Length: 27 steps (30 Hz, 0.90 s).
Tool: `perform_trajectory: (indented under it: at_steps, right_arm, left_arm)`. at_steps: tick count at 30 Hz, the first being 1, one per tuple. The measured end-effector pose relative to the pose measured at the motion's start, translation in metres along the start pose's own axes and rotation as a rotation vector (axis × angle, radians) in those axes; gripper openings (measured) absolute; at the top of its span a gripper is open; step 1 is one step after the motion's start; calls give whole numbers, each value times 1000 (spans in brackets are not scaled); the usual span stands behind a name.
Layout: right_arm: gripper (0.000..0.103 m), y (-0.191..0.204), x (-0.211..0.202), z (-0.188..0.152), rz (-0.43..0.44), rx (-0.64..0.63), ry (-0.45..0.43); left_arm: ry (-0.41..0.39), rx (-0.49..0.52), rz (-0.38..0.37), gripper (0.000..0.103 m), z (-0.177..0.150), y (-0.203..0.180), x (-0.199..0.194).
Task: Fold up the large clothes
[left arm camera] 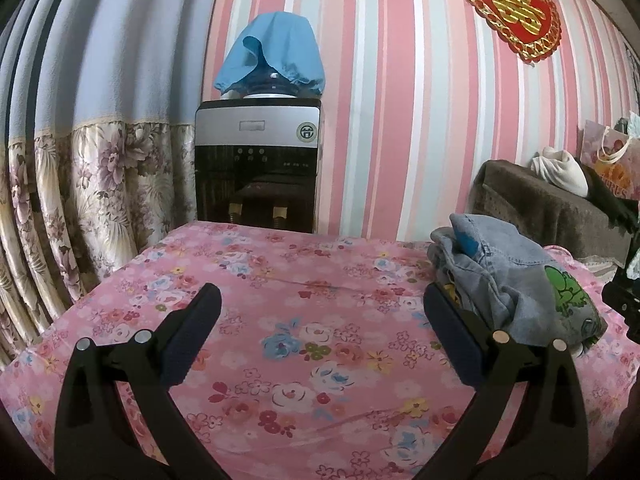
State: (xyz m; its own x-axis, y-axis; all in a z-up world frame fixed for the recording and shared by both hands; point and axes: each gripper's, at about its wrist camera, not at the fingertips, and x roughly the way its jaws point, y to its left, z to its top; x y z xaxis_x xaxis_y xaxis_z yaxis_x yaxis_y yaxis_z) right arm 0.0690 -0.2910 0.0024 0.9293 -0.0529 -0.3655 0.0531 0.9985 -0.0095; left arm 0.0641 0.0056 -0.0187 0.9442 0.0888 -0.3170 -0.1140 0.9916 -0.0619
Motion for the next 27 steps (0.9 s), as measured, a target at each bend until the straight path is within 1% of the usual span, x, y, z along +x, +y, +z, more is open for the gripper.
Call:
perform_trajectory:
  at_steps: [11,16,21,27]
  right_arm:
    - [101,1,0,0,5,4,7]
    - [101,1,1,-2,5,4,10]
    - [101,1,1,-3,4,-1,9]
    - [101,0,3,-3,6,-5,15]
  left_arm:
    - [10,4,1,100,0,3,3]
    - [2,10,7,100,0,4,3]
    - [20,20,14,100,0,3,5]
    - [38,23,3,100,2,4,6]
